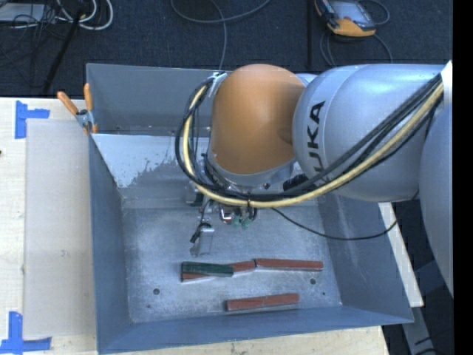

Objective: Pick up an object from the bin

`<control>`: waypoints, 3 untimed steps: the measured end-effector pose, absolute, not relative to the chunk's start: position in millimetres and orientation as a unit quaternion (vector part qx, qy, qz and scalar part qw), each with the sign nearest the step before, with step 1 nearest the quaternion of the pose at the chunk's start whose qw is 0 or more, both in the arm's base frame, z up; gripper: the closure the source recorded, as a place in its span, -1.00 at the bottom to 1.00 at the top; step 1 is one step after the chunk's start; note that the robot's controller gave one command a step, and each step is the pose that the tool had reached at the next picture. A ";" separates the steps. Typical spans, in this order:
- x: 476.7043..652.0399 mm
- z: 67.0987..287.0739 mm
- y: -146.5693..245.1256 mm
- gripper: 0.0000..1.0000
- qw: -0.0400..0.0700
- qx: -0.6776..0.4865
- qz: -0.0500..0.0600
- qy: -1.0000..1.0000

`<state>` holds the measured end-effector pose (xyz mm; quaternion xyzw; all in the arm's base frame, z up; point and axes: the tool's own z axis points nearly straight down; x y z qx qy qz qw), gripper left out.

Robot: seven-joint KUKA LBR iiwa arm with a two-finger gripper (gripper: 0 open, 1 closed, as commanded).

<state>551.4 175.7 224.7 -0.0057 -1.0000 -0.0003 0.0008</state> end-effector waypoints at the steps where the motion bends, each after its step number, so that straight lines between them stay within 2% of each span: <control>1: 506.6 83.6 131.9 -1.00 0.005 0.052 0.002 -0.999; 2: 509.7 88.5 133.5 1.00 0.000 0.051 0.000 -0.999; 3: 518.0 235.4 137.0 1.00 -0.004 0.075 -0.001 -0.997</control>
Offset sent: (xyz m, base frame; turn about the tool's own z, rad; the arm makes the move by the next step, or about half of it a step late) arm -0.0419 -0.0420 -0.1357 -0.1175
